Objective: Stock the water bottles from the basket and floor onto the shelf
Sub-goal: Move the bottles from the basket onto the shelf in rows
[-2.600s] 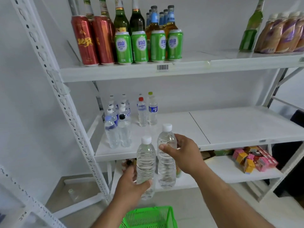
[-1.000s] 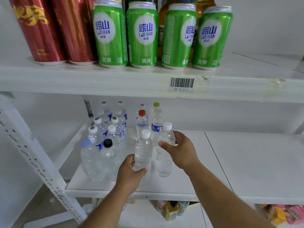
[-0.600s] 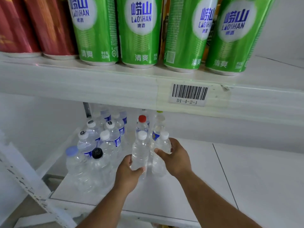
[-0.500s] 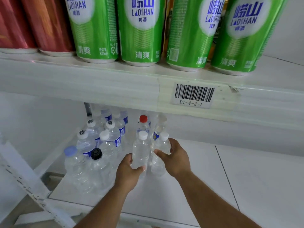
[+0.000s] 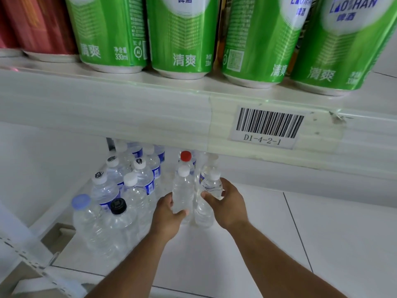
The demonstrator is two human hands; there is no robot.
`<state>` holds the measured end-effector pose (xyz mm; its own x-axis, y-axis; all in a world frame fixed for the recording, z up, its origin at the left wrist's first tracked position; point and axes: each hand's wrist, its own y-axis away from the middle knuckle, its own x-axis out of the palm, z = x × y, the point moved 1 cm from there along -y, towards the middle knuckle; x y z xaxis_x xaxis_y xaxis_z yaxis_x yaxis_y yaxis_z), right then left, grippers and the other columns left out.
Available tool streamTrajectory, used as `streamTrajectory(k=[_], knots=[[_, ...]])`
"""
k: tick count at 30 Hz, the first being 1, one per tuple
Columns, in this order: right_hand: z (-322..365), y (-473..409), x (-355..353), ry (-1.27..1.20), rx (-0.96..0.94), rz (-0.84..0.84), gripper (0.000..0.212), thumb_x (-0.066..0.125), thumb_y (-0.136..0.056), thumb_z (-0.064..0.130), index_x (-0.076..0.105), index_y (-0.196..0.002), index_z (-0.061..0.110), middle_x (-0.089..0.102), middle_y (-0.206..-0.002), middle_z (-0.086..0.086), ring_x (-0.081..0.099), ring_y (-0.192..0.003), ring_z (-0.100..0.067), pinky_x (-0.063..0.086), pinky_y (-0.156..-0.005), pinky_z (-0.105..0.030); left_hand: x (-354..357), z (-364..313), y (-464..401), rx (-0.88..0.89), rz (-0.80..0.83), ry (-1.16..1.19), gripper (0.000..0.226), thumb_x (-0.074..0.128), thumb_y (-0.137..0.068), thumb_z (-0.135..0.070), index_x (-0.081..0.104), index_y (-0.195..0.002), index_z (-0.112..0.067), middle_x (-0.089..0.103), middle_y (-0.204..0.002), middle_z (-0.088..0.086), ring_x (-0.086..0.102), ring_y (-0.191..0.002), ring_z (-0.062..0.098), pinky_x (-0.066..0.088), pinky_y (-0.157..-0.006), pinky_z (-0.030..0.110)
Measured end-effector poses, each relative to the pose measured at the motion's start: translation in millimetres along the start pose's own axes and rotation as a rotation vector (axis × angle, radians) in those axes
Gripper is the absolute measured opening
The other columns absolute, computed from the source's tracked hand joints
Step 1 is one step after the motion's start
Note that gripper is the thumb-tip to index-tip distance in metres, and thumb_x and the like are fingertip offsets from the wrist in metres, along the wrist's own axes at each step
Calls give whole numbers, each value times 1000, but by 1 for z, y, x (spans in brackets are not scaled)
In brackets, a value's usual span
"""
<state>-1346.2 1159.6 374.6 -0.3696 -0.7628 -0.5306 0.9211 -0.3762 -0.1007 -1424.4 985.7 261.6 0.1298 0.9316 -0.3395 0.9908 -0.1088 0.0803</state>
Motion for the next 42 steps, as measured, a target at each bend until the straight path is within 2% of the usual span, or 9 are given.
streamTrajectory(k=[7,16,19,24,28,31,33,37,42], knots=[[-2,-2,3,2,-24,-8,38,73,-86,38,59,-120,42,66,-108,25,55,-93,13,41,-76,-10,-5,-18,10,0,-6,-34,59,81,-73,-26,55,-125,-34,59,-126,-11,58,-119,12,53,-96,39],[-1,0,3,-19,-35,5,43,78,-81,37,56,-116,49,61,-101,35,54,-93,18,45,-81,-14,-4,-21,16,-22,-5,-19,65,81,-76,-21,52,-133,-31,61,-128,-13,54,-123,9,50,-99,35],[-2,0,5,-30,-15,1,44,79,-80,38,55,-115,48,63,-104,30,58,-98,8,50,-88,-22,-4,-23,21,-24,-4,-11,61,80,-77,-16,54,-132,-27,63,-124,-13,56,-120,6,48,-95,27],[-6,7,1,-24,62,25,55,79,-81,37,54,-131,36,60,-123,18,58,-111,-8,45,-89,-23,-7,-29,33,-43,38,-32,65,75,-78,-16,50,-136,-31,63,-126,-15,58,-120,5,48,-104,35],[-3,21,-2,57,182,43,78,73,-86,44,36,-151,21,49,-147,5,49,-133,-16,44,-106,-32,-11,-34,47,-67,81,-109,83,70,-73,-39,32,-147,-37,49,-143,-13,46,-134,10,40,-111,35],[6,41,-4,158,228,101,61,62,-94,40,41,-145,14,52,-145,-2,50,-132,-22,40,-92,-26,-17,-50,67,-58,132,-199,79,69,-83,-30,28,-151,-29,43,-146,-7,45,-134,16,38,-103,24],[13,58,-4,206,258,130,50,58,-97,36,47,-139,12,56,-139,-4,53,-127,-25,39,-85,-26,-25,-58,79,-38,167,-280,74,67,-85,-30,30,-149,-26,43,-147,-3,48,-132,18,40,-103,25],[21,94,9,347,246,157,54,55,-95,44,48,-140,15,56,-138,-4,52,-127,-27,42,-101,-33,-47,-69,105,24,307,-507,82,60,-91,-36,14,-156,-19,20,-162,2,30,-145,20,32,-115,30],[26,136,27,518,220,202,65,48,-94,55,42,-144,16,48,-145,-4,41,-137,-26,36,-112,-38,-69,-71,139,150,403,-700,75,56,-94,-36,15,-156,-24,15,-164,-2,26,-147,21,30,-114,33]])
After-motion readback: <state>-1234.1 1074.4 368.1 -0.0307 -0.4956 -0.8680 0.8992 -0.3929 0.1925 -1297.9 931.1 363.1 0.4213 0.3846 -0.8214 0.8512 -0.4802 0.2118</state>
